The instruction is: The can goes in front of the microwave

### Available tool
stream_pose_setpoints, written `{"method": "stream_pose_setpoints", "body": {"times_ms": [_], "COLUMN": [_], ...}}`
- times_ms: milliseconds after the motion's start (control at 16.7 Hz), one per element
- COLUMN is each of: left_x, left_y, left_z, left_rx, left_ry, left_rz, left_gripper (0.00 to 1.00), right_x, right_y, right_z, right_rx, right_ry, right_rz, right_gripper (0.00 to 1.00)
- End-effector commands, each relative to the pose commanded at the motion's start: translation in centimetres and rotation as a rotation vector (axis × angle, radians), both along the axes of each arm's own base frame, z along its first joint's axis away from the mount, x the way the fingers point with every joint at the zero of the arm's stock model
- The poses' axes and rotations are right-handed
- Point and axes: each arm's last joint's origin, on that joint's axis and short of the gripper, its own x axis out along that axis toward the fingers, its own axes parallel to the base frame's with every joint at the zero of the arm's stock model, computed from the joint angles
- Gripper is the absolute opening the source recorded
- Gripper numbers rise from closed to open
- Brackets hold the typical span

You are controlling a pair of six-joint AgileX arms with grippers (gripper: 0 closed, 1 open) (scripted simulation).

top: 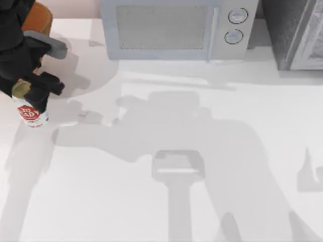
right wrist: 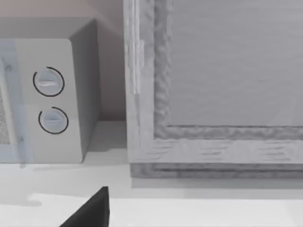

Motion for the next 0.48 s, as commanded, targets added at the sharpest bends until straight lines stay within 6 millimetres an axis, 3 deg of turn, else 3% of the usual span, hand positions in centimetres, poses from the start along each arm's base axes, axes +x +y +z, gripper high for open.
{"method": "stream_pose_setpoints", "body": {"times_ms": [240, 480], "left_x": [2.3, 2.6], "left_y": [-7.1, -13.9], "left_z": [-0.4, -0.3], "left_rx": [0.023, 0.028], "left_ry": [0.021, -0.003], "left_rz": [0.236, 0.421], "left_gripper": [0.00, 0.00], "right_x": [0.0, 0.0], "right_y": [0.0, 0.0], "right_z": [0.0, 0.0], "right_rx": [0.000, 0.000], "right_ry": [0.000, 0.000], "right_rz": [0.000, 0.000], "right_gripper": [1.00, 1.00]}}
